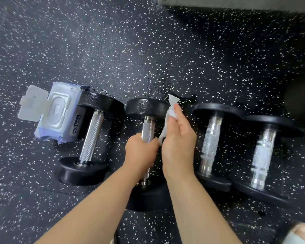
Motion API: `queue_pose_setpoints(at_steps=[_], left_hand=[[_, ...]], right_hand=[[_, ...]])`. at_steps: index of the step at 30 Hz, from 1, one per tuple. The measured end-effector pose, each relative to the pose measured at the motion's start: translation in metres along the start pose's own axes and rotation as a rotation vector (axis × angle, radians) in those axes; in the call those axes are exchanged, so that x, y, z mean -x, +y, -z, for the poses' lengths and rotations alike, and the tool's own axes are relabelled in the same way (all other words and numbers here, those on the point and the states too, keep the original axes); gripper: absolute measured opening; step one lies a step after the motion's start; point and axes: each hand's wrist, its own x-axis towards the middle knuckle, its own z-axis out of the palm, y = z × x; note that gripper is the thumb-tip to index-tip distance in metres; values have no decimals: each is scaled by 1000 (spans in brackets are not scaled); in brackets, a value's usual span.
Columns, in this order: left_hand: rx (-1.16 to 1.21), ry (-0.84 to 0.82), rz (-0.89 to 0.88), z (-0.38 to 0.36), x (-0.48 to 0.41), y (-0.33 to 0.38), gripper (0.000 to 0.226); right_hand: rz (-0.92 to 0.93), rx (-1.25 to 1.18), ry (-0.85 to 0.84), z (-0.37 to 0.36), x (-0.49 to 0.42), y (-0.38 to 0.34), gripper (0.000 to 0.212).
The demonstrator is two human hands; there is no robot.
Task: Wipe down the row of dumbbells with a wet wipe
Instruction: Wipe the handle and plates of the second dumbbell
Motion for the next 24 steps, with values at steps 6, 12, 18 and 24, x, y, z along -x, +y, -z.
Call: queue_pose_setpoints(at_steps=[6,12,18,24], left_hand=[[38,-131,19,4,5,-3,24],[138,-361,130,7,-1,0,30],[155,-461,251,0,-13,-6,28],[160,-308,295,-4,-20,1,13]], right_hand=[[-497,-524,113,18,-36,-1,27],[-632,-621,110,27,-45,5,25],[-277,-359,140,28,-22,4,29],[-176,-3,175,16,-24,12,32]])
